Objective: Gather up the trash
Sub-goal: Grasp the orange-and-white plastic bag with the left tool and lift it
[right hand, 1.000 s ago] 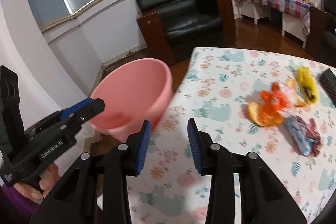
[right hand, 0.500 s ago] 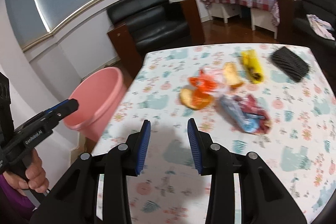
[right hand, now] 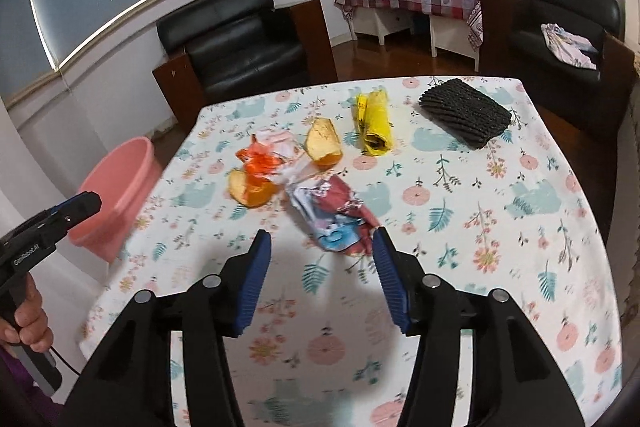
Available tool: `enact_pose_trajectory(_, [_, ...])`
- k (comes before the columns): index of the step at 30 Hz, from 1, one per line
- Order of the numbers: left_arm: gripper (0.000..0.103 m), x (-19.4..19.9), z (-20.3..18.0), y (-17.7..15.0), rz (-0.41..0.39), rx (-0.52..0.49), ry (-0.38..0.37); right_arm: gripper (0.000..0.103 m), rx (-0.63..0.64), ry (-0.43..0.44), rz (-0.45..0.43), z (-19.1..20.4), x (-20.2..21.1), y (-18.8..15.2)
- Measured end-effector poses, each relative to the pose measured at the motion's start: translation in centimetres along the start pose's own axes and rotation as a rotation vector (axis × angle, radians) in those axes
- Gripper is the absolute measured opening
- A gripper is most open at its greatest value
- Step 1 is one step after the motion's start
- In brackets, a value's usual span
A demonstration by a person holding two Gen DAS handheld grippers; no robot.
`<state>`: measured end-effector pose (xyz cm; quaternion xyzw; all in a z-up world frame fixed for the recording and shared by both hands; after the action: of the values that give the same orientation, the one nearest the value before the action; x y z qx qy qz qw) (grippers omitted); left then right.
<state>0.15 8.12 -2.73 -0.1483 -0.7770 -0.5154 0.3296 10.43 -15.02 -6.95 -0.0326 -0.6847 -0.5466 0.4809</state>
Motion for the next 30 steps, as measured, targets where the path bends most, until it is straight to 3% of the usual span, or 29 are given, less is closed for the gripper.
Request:
enact_pose_trajectory(8, [0.031,-2.0,-2.1,0.7,0.033,-0.023,-0.028,0.058,0.083,0.018,0.081,-0.4,-3.4,1.2])
enact_pose_trajectory(14, [0.031,-3.9,-4.4,1.9,0.068,-0.027,-0.090,0.058,0.119,0.025,0.119,-0.2,-5.2,1.4])
enact_pose_trajectory(21, [0.031,-6.4,-8.3,2.2,0.092,-0.096,-0.157,0.058,0.073,0.018,0.130,-0.7,-5.7,1.1])
enact_pose_trajectory(30, [0.031,-9.9,-10.2,2.4,0.125,-0.119,-0.142,0.058,-0.004,0.020,0.135,-2.0,-5.8,0.7])
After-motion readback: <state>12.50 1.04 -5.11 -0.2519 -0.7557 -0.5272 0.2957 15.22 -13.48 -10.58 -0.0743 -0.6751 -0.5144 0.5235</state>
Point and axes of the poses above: each gripper's, at about its wrist camera, not at the fingertips, and x roughly against the way its jaws point, z to its left, y to its top, the point moved 3 cm from there along -x, roughly the way its jaws point, and after that the axes turned 13 degrees about x, right-handed, at the moved point
